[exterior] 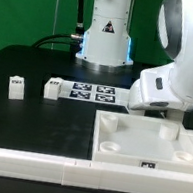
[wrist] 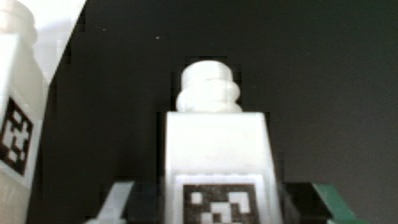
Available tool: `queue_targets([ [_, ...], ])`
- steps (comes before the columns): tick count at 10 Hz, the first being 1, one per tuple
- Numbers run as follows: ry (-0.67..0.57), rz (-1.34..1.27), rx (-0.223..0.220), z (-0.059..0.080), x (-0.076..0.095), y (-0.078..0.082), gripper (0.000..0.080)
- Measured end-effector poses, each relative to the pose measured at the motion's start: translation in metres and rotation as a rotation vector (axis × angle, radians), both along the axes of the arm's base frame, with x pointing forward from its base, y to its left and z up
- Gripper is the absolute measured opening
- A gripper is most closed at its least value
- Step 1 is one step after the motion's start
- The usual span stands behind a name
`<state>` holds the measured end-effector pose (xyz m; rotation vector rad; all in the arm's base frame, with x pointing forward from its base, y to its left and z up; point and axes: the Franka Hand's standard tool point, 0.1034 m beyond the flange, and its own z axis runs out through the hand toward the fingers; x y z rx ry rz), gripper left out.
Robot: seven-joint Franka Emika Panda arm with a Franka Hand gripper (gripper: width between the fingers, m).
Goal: Assemble one leg
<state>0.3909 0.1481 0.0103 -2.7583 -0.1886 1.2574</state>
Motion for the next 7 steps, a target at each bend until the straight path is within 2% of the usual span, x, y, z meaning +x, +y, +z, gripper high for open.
queue_targets([
  [1,0.013,0.003,-0.002,0.004,-0.001,0.000,0.0287],
  [4,0.071,0.035,-0.020,0.058,0.001,-0.002,0.0288],
  [5,0.073,0.041,-0.025,0.069,0.005,-0.001,0.0288],
  [6,0.059,0.042,-0.023,0.072,0.010,0.000,0.0288],
  [7,0.034,0.038,-0.021,0.069,0.011,0.001,0.0288],
])
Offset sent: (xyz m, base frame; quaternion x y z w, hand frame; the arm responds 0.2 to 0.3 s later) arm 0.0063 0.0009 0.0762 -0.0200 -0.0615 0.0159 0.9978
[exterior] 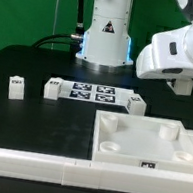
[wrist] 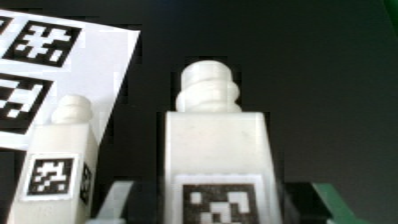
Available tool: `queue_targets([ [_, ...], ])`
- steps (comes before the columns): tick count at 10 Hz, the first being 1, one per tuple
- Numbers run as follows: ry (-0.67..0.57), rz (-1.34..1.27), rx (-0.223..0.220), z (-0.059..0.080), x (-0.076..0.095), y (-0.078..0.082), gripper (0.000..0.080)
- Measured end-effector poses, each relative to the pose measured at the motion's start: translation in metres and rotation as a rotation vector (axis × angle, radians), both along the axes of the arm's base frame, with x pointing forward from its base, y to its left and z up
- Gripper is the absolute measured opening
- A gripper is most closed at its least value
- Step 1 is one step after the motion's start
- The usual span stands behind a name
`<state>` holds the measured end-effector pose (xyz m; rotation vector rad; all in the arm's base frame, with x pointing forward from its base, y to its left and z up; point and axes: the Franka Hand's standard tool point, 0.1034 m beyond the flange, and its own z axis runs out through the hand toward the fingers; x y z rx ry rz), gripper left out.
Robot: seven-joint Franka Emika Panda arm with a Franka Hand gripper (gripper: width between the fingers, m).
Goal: Assemble one leg
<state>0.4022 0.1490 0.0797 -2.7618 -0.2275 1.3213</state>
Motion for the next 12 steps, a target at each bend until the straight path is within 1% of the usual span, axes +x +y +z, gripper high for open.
queue_targets([
  [2,-0.012,-0.002,0.001,-0.001,0.001,0.000,0.0288],
  [3,-0.137,-0.021,0.011,-0.006,0.014,0.002,0.0288],
  [4,-0.212,-0.026,0.010,-0.004,0.011,0.000,0.0288],
  [5,-0.316,-0.026,0.021,-0.003,0.016,-0.003,0.0288],
  [7,-0.500,-0.024,0.050,0.012,0.037,-0.020,0.0288],
  [8,-0.557,-0.028,0.057,0.016,0.044,-0.026,0.0288],
  [9,-0.642,-0.035,0.065,0.021,0.056,-0.031,0.0288],
  [10,-0.717,-0.038,0.071,0.025,0.064,-0.033,0.0288],
  [11,-0.843,-0.044,0.079,0.023,0.067,-0.033,0.0288],
  [12,-0.936,-0.049,0.084,0.022,0.065,-0.035,0.0288],
])
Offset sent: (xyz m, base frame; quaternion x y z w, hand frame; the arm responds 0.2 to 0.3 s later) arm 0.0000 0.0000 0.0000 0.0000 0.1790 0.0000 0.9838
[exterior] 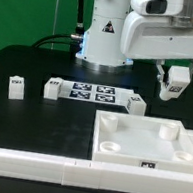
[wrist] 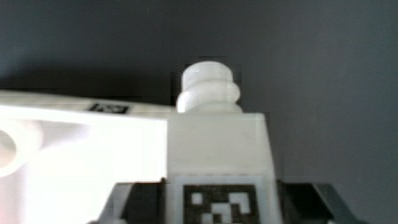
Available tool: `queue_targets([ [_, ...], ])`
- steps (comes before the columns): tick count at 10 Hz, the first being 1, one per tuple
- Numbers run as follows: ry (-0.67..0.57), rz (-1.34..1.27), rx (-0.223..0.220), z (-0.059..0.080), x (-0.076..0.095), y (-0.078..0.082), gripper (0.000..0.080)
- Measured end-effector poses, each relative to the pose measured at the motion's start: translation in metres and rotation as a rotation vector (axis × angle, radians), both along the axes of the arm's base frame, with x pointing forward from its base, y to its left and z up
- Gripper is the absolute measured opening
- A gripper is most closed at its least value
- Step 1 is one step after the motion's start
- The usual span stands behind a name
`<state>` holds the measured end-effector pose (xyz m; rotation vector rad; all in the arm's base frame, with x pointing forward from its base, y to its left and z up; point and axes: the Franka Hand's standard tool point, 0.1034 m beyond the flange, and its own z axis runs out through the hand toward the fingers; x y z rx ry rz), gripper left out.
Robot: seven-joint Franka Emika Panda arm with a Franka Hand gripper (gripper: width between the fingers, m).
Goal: Assemble one leg
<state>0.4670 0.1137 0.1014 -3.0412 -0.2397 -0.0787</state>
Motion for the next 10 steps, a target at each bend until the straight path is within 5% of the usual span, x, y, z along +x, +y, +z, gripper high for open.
queue_targets([
  [3,-0.238,0.027,0.023,0.001,0.018,-0.002,0.0289],
  [7,-0.251,0.086,0.051,0.000,0.082,0.017,0.0289],
  [10,-0.306,0.080,0.054,0.000,0.083,0.015,0.0289],
])
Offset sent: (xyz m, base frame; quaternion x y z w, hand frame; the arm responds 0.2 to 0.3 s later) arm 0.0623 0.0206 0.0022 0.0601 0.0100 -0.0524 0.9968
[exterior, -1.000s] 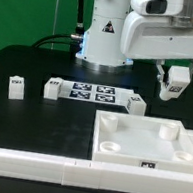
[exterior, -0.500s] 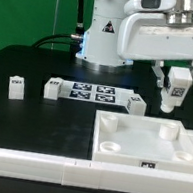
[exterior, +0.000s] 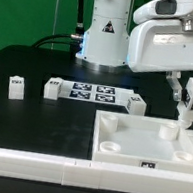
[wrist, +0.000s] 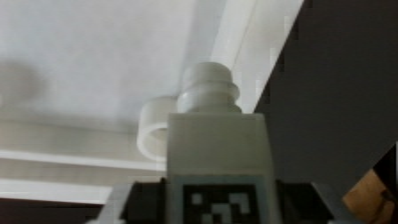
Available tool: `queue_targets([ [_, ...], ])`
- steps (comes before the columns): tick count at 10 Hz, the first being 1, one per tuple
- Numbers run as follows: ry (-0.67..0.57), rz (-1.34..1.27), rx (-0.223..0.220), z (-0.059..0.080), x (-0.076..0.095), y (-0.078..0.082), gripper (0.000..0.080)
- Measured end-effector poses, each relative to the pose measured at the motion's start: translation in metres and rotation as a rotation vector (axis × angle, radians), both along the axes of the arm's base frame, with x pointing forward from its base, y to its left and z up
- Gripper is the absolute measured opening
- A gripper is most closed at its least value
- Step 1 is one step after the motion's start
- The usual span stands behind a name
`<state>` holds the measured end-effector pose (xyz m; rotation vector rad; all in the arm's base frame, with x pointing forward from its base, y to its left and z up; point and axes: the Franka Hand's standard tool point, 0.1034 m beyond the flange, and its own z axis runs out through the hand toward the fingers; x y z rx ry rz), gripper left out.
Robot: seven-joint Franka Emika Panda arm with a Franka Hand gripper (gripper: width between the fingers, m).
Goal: Assemble one leg
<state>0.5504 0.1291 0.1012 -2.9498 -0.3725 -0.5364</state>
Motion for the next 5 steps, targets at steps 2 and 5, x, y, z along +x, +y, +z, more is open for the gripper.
queue_targets([
  [2,-0.092,0.004,0.003,0.002,0.005,-0.003,0.0289],
  [5,-0.116,0.028,0.007,-0.015,0.020,-0.003,0.0289],
])
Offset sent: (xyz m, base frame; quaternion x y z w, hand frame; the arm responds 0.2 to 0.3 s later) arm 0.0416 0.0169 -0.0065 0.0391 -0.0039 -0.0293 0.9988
